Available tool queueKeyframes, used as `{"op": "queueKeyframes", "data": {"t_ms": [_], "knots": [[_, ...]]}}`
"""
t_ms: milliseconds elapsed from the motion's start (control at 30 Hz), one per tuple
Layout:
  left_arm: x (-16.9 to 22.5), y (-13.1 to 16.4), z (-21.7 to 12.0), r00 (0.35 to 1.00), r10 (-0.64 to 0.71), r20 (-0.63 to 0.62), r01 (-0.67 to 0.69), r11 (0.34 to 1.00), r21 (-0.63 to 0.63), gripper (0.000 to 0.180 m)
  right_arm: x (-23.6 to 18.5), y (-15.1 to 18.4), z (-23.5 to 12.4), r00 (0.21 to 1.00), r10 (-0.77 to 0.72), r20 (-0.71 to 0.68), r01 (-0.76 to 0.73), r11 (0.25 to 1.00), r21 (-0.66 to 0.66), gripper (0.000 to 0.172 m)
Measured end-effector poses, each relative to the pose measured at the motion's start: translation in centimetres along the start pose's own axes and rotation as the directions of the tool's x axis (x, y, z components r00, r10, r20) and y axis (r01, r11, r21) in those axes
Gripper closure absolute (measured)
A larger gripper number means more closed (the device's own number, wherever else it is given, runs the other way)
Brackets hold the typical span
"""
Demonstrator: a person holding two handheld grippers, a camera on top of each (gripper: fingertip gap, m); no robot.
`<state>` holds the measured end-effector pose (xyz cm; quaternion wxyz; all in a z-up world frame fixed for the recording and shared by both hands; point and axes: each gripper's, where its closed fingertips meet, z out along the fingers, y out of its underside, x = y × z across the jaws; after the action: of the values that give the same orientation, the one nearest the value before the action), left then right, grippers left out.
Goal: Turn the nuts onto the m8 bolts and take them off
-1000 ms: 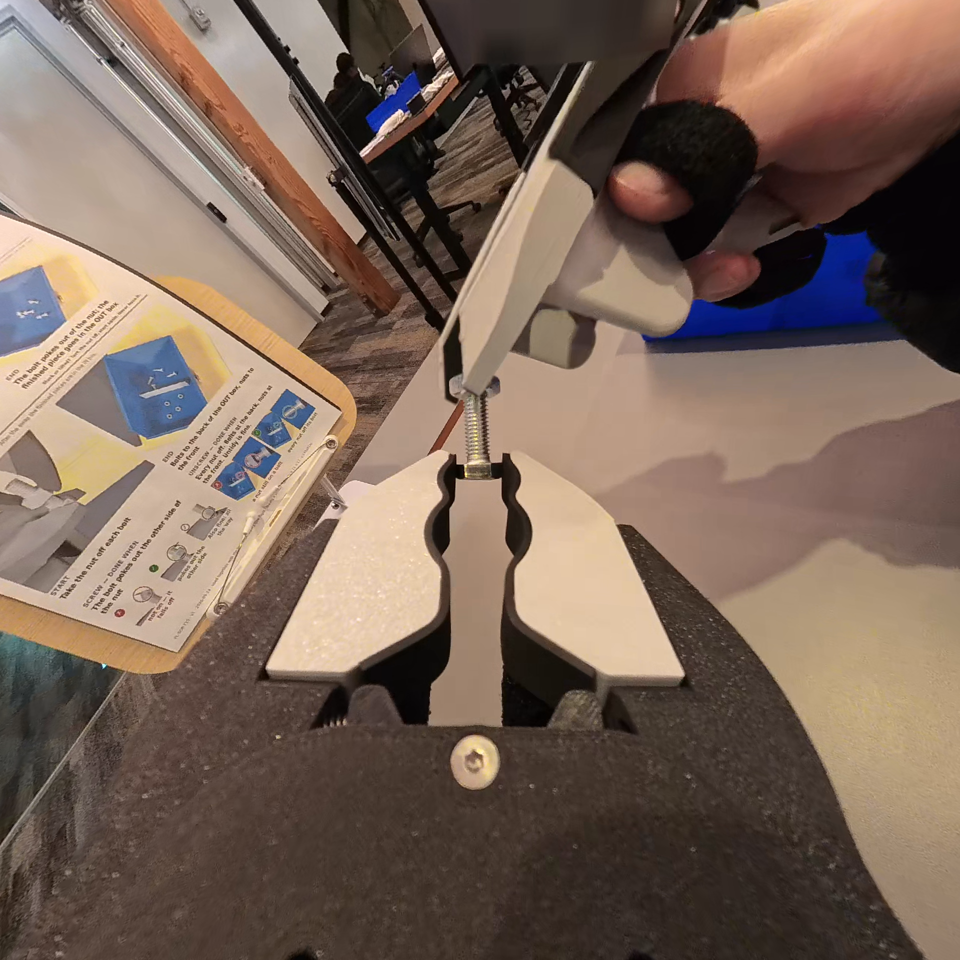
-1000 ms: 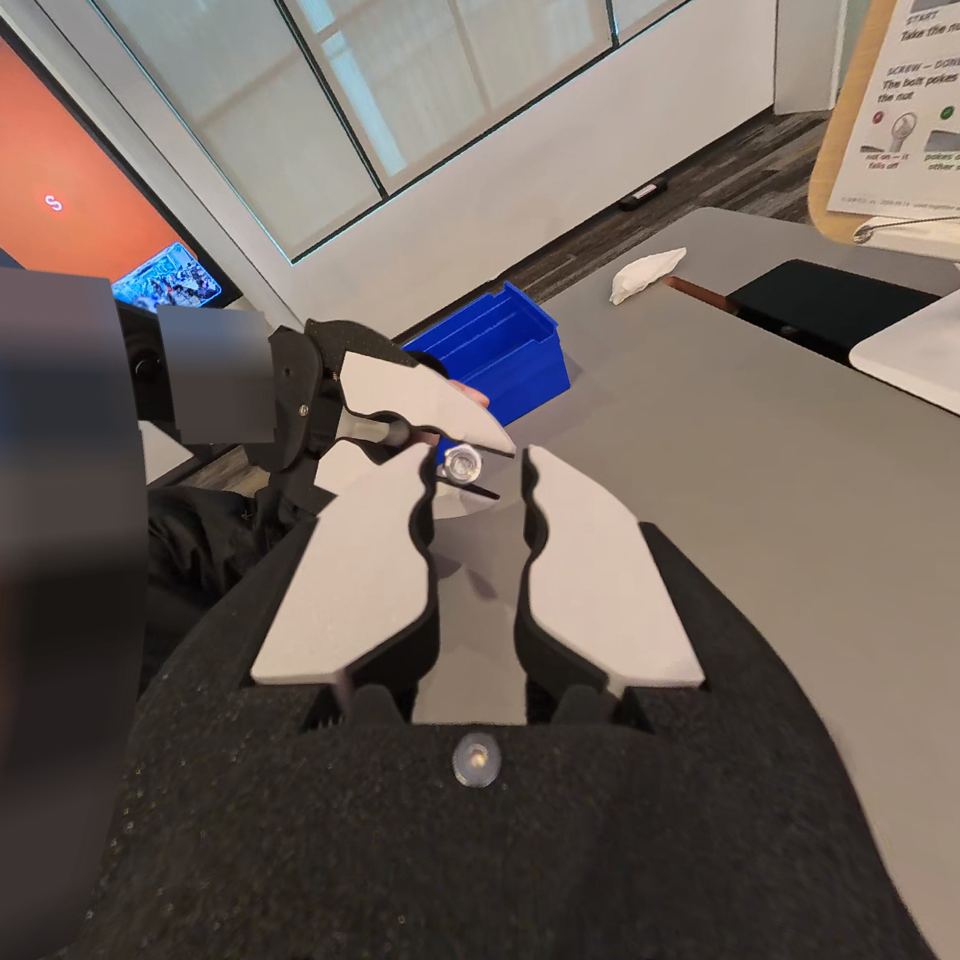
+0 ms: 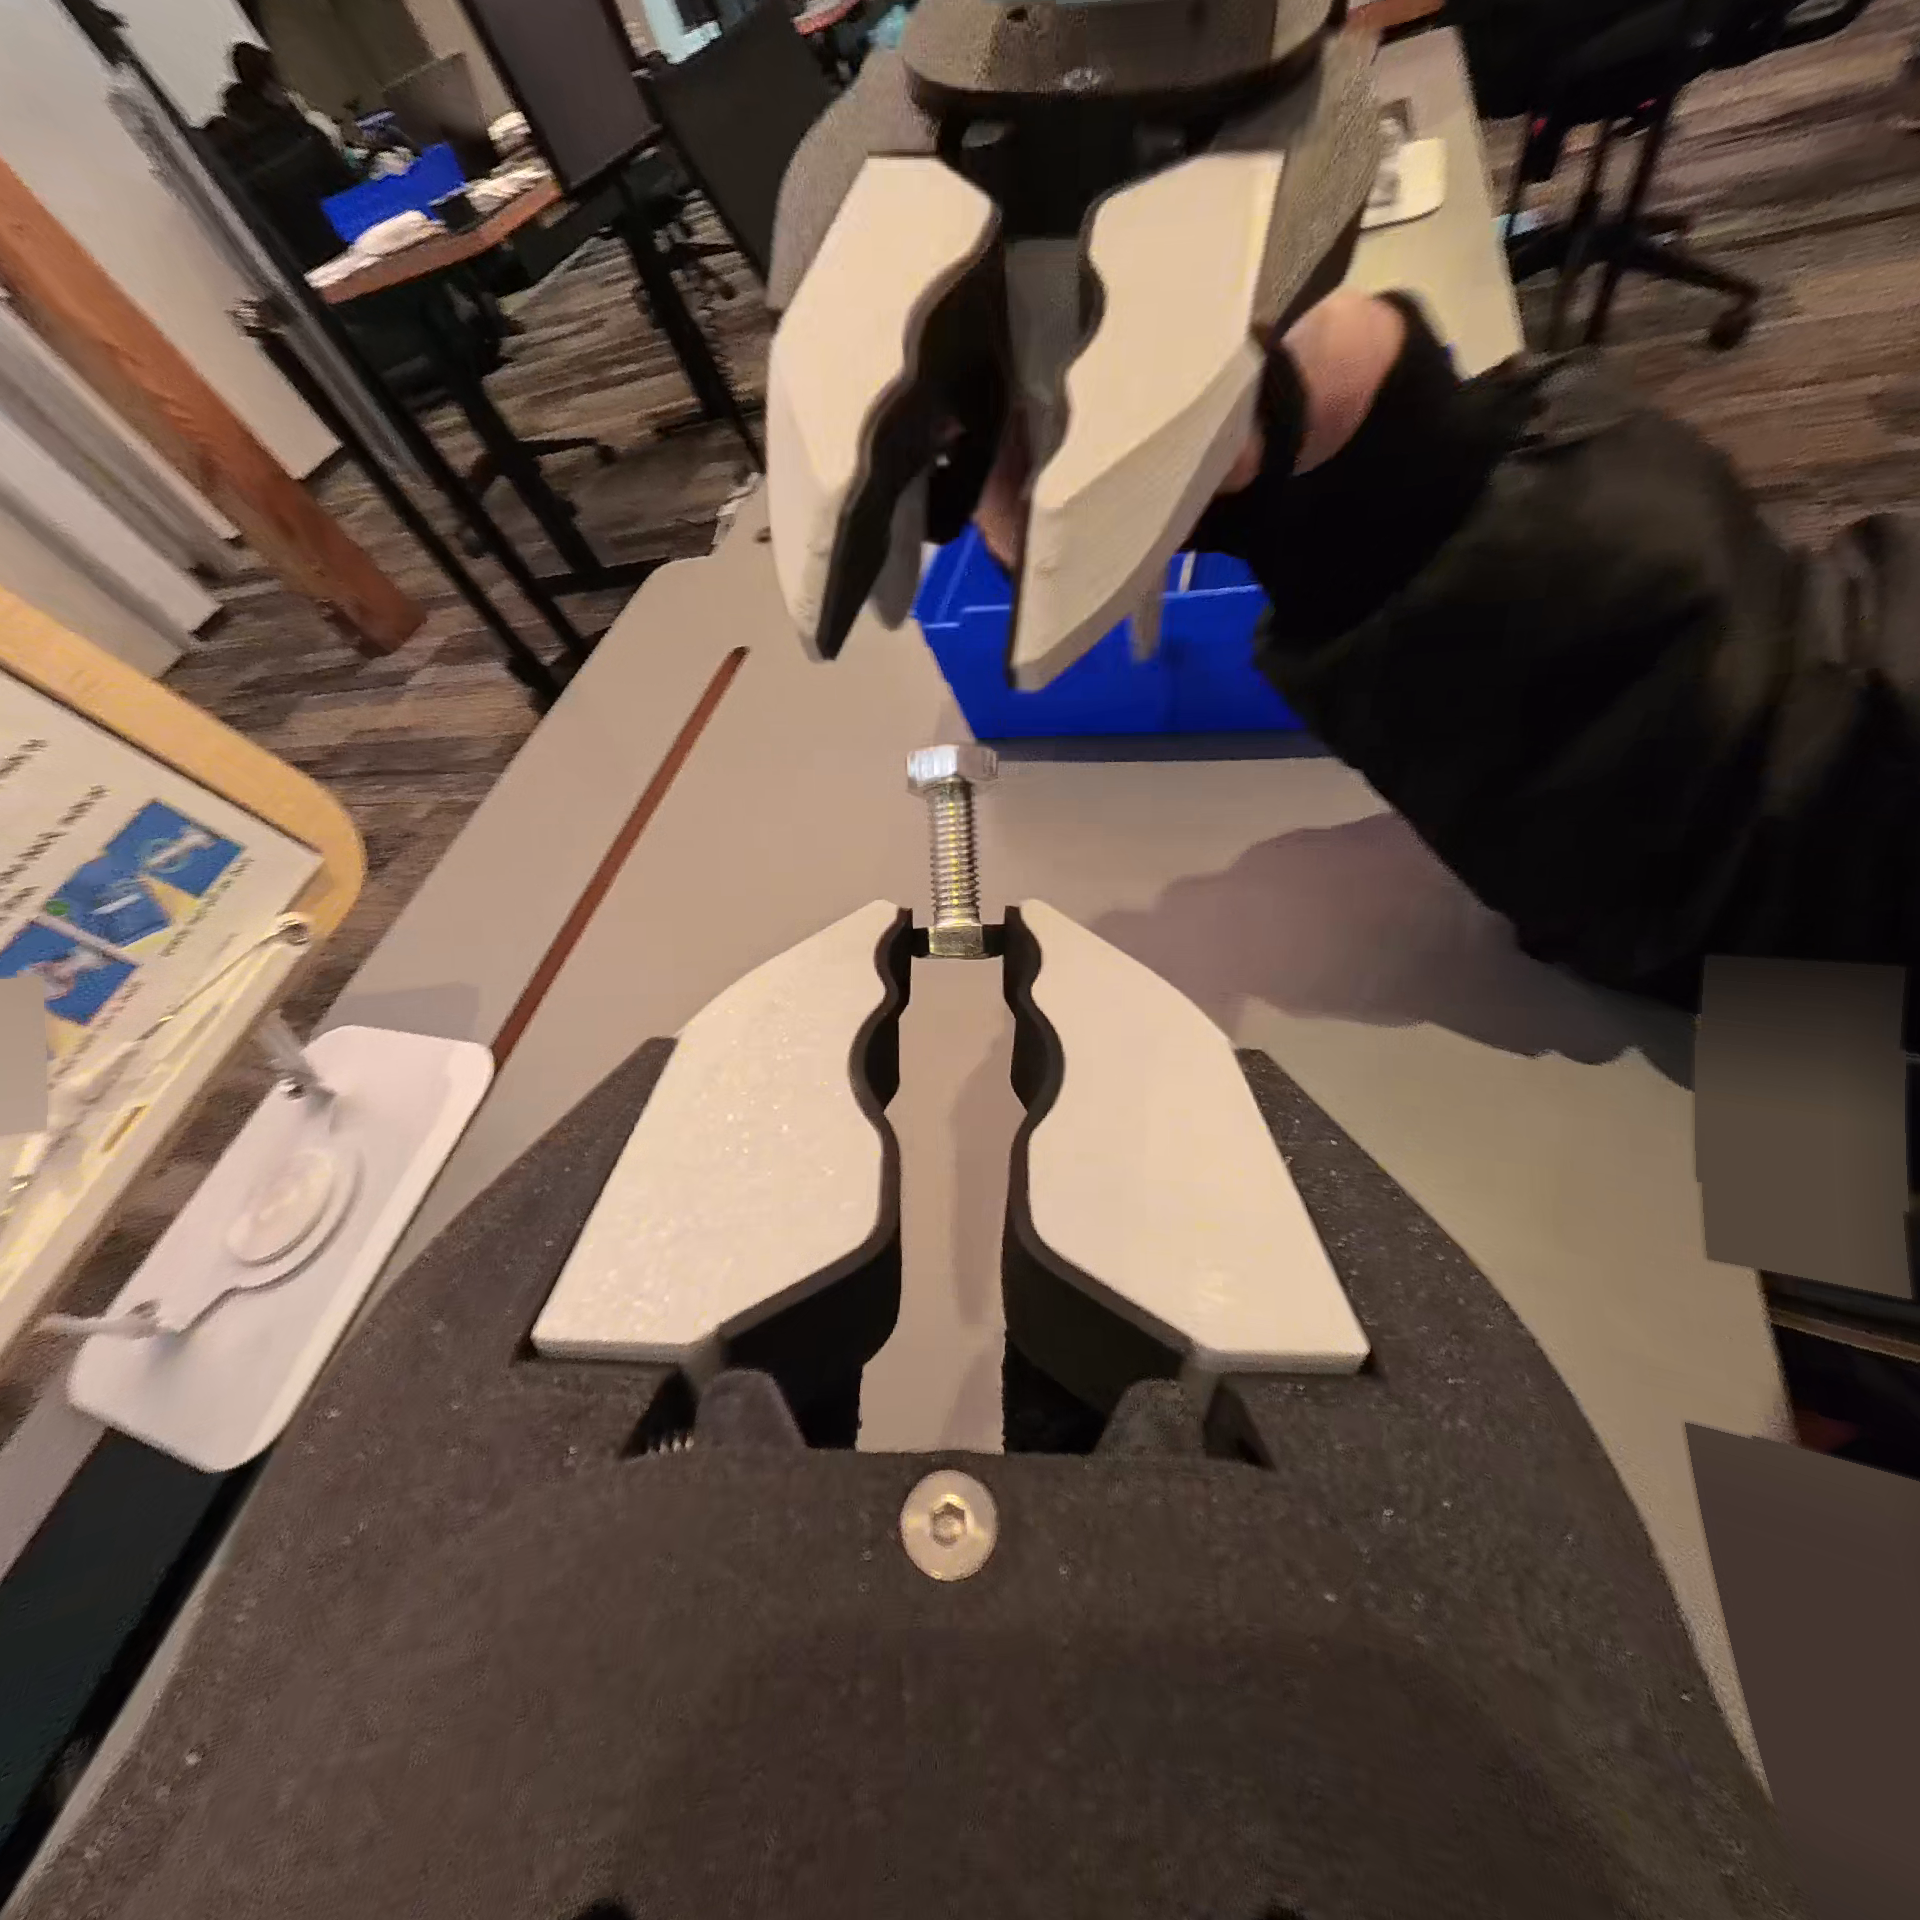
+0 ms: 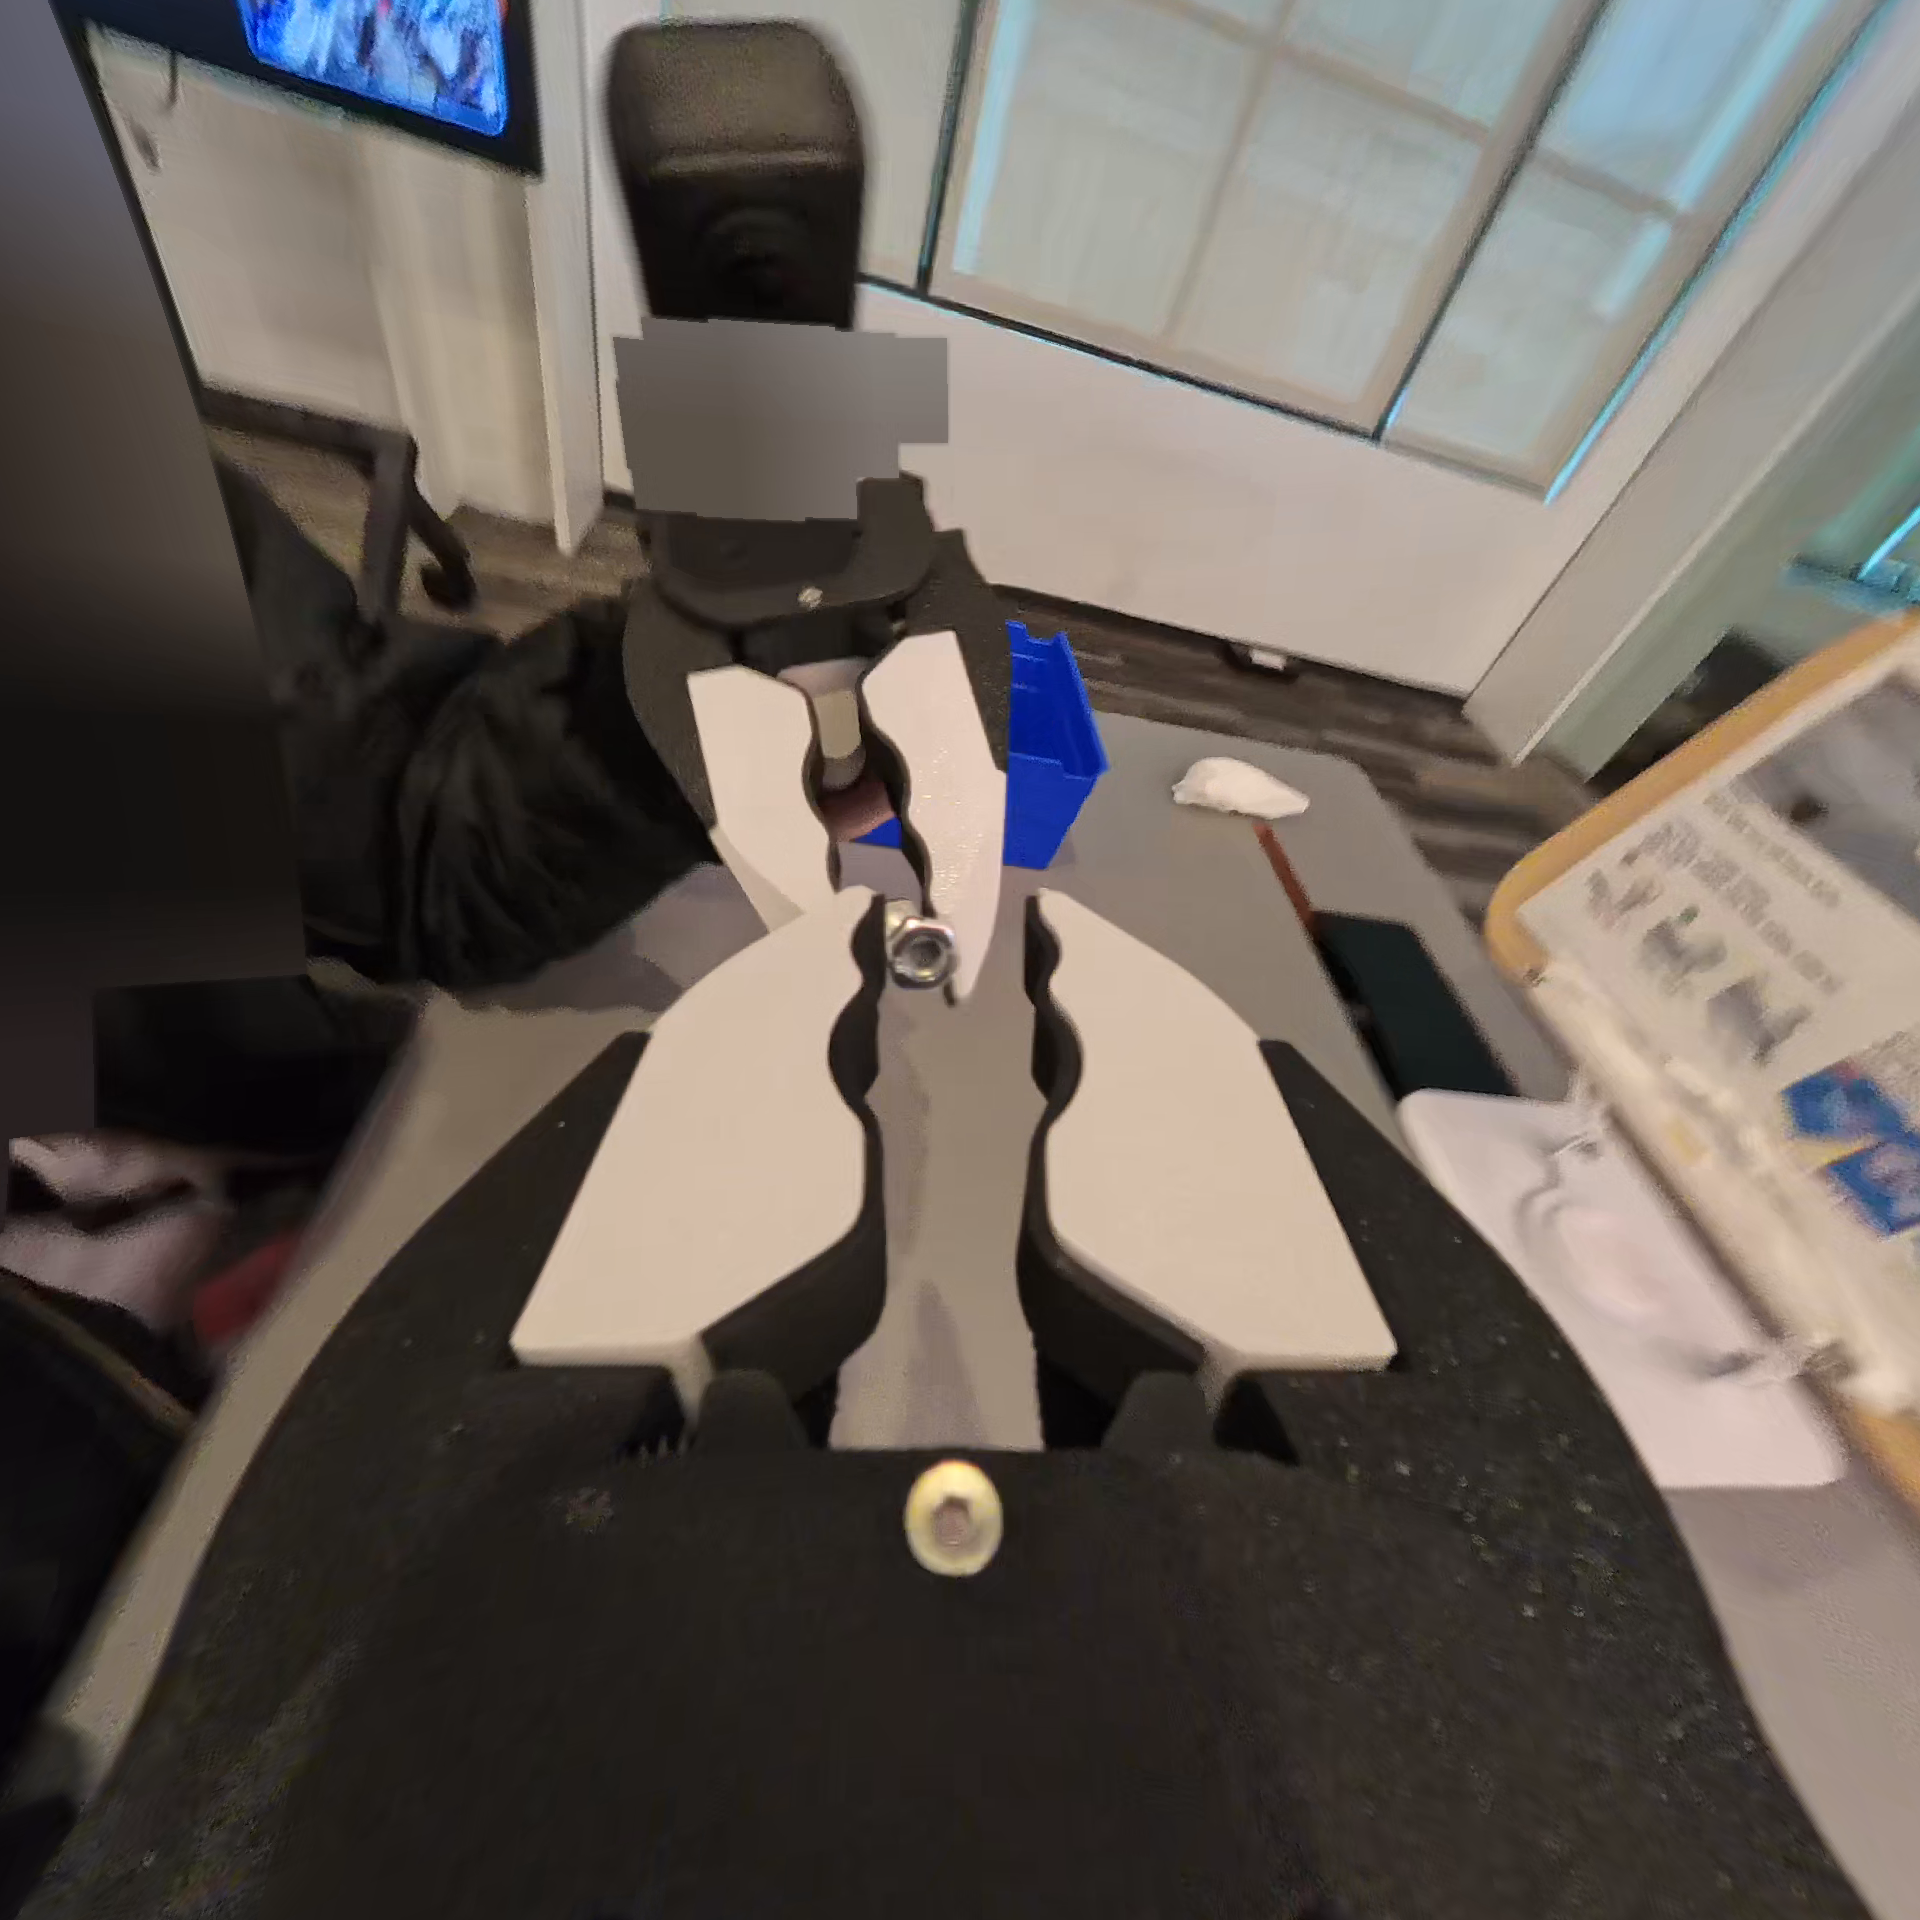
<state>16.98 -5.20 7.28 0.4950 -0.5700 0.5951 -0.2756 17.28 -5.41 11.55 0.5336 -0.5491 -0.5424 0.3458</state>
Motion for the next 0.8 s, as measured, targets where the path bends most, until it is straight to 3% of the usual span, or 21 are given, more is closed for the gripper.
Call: {"op": "queueKeyframes", "data": {"t_ms": [167, 300, 400, 467, 600, 700, 800], "knots": [[-1.9, 0.1, -0.1, 0.985, 0.071, 0.16, -0.067, 0.997, -0.029, 0.164, 0.9, 1.5, 0.7, 0.919, 0.393, -0.032, -0.395, 0.916, -0.072, 0.147], [-2.5, 0.1, 0.0, 0.965, 0.125, 0.229, -0.114, 0.992, -0.059, 0.164, 2.1, 1.5, 1.2, 0.884, 0.462, -0.074, -0.465, 0.885, -0.029, 0.141], [-2.6, 0.0, 0.0, 0.963, 0.126, 0.239, -0.116, 0.992, -0.056, 0.164, 1.6, 2.0, 1.5, 0.885, 0.462, -0.061, -0.466, 0.882, -0.068, 0.149], [-2.8, 0.0, 0.0, 0.96, 0.129, 0.249, -0.12, 0.991, -0.052, 0.164, 1.4, 1.9, 1.6, 0.891, 0.451, -0.051, -0.454, 0.888, -0.077, 0.157], [-2.3, -0.2, 0.0, 0.97, 0.115, 0.212, -0.11, 0.993, -0.035, 0.164, 1.0, 1.7, 1.4, 0.934, 0.355, -0.038, -0.357, 0.929, -0.094, 0.158], [-1.3, -0.6, -0.1, 0.991, 0.058, 0.12, -0.061, 0.998, 0.018, 0.164, 0.3, 1.4, 1.1, 0.988, 0.155, -0.003, -0.154, 0.983, -0.102, 0.158], [0.6, -1.0, -0.3, 1.0, 0.012, -0.021, -0.011, 0.999, 0.049, 0.164, -1.1, 1.2, 0.7, 0.994, -0.096, 0.057, 0.1, 0.992, -0.072, 0.158]]}}
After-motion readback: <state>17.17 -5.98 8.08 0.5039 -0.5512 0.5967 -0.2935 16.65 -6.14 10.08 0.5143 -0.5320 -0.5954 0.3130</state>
